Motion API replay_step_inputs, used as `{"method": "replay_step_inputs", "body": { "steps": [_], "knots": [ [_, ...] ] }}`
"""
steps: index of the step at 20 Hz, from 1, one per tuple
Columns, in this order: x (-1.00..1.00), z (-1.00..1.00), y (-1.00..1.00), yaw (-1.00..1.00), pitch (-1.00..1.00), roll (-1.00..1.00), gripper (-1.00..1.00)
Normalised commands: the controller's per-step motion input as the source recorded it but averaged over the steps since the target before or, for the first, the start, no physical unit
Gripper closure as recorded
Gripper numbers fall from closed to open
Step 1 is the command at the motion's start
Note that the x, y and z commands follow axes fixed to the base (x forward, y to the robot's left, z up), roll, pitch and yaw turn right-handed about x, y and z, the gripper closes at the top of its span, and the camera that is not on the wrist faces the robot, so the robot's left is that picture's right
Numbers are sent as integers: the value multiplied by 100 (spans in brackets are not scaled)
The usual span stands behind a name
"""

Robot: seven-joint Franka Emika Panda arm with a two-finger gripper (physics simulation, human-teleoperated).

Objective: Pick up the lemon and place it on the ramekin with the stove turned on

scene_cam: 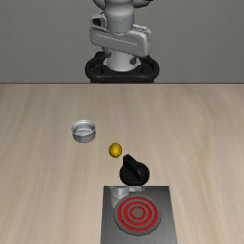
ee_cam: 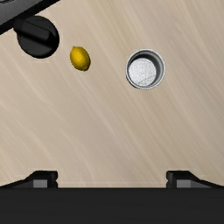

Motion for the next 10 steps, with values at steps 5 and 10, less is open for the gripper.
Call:
{"method": "replay_step_inputs", "body": {
  "steps": [5,10],
  "knots": [
    [0,0,0,-45,0,0,-100],
    [0,0,0,-49,0,0,-100]
  ]
}}
